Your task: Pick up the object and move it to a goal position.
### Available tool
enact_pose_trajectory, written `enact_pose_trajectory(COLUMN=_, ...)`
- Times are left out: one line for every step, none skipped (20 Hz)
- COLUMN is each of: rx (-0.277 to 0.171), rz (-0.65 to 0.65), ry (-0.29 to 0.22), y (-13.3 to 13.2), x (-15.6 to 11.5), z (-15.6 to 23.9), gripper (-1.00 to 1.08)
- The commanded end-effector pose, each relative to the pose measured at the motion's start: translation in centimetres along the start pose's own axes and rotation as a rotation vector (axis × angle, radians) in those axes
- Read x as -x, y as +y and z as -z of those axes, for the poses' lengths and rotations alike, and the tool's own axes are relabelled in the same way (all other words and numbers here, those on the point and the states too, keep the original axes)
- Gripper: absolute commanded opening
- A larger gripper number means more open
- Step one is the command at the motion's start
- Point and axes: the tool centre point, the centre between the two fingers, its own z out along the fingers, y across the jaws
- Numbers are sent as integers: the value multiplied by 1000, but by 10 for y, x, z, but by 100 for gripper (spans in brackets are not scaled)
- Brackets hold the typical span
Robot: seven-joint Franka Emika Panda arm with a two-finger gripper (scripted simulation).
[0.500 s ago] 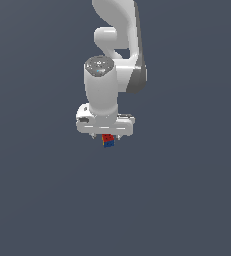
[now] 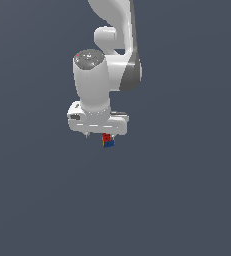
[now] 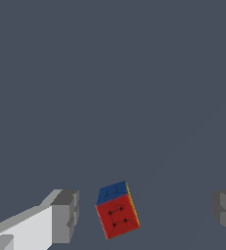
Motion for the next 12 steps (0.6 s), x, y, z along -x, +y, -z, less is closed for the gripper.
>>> enact_pose_trajectory(rx=0, rz=-3, ry=5, y=4, x=-2, z=3, gripper=100)
enact_pose_trajectory(rx=0, rz=-3, ry=4, y=4, x=-2, z=3, gripper=100)
enact_pose_trajectory(rx=0, rz=-2, ry=4, y=3, x=-1, z=2, gripper=100)
enact_pose_trajectory(rx=0, rz=0, ry=3, y=3, x=-1, z=1, gripper=100)
enact_pose_trajectory(rx=0, rz=3, ry=2, y=2, x=0, z=0, gripper=100)
enact_pose_trajectory(rx=0, rz=7, ry=2, y=2, x=1, z=-1, gripper=100)
enact_pose_trajectory(rx=1, rz=13, ry=1, y=2, x=2, z=-3, gripper=100)
enact_pose_trajectory(rx=1, rz=19, ry=0, y=2, x=4, z=-6, gripper=100)
enact_pose_trajectory(rx=1, rz=27, ry=-1, y=2, x=6, z=-9, gripper=100)
enact_pose_trajectory(rx=1, rz=37, ry=-3, y=2, x=8, z=-12, gripper=100)
enact_pose_trajectory(rx=2, rz=47, ry=-5, y=1, x=11, z=-16, gripper=100)
enact_pose_trajectory(rx=2, rz=59, ry=-7, y=1, x=14, z=-20, gripper=100)
